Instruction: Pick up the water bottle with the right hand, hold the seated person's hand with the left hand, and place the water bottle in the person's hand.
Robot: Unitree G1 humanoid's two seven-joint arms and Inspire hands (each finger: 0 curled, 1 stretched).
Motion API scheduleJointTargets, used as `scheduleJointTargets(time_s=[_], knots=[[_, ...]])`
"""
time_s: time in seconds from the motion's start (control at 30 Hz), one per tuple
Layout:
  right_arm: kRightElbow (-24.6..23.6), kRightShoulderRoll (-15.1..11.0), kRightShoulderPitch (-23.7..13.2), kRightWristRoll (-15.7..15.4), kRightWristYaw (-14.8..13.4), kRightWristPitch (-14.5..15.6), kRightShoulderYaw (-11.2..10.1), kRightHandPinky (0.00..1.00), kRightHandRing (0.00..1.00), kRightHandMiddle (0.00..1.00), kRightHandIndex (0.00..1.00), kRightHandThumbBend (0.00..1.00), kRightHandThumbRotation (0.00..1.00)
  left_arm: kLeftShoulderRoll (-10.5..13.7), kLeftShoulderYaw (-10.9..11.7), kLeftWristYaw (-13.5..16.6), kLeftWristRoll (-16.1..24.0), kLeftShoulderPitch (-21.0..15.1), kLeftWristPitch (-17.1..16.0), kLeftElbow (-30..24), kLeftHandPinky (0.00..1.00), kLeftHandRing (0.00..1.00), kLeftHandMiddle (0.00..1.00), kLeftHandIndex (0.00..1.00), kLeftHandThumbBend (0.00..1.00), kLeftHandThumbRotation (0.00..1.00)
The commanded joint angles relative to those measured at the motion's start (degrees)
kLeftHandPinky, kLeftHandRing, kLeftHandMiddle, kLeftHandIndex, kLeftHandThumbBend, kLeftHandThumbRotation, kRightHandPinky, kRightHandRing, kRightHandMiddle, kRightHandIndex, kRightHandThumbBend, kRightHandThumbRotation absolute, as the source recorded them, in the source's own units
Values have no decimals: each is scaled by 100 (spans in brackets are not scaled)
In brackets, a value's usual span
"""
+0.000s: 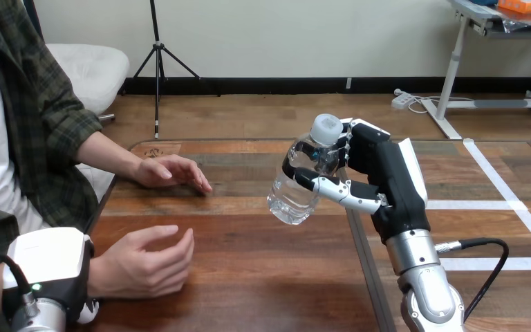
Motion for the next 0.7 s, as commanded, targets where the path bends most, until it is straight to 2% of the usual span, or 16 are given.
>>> scheduleJointTargets(time_s=[0.0, 0.67], knots=[[-235, -25, -429, 184, 51, -115, -131, 37, 40, 45, 57, 66, 0, 91, -63, 20, -58, -260, 23, 213, 68, 73, 76, 75, 86, 0], [-292, 2, -423, 261, 84, -45, -179, 36, 39, 45, 57, 67, 0, 68, -108, 134, -356, -338, -26, 388, 61, 67, 70, 71, 85, 0]])
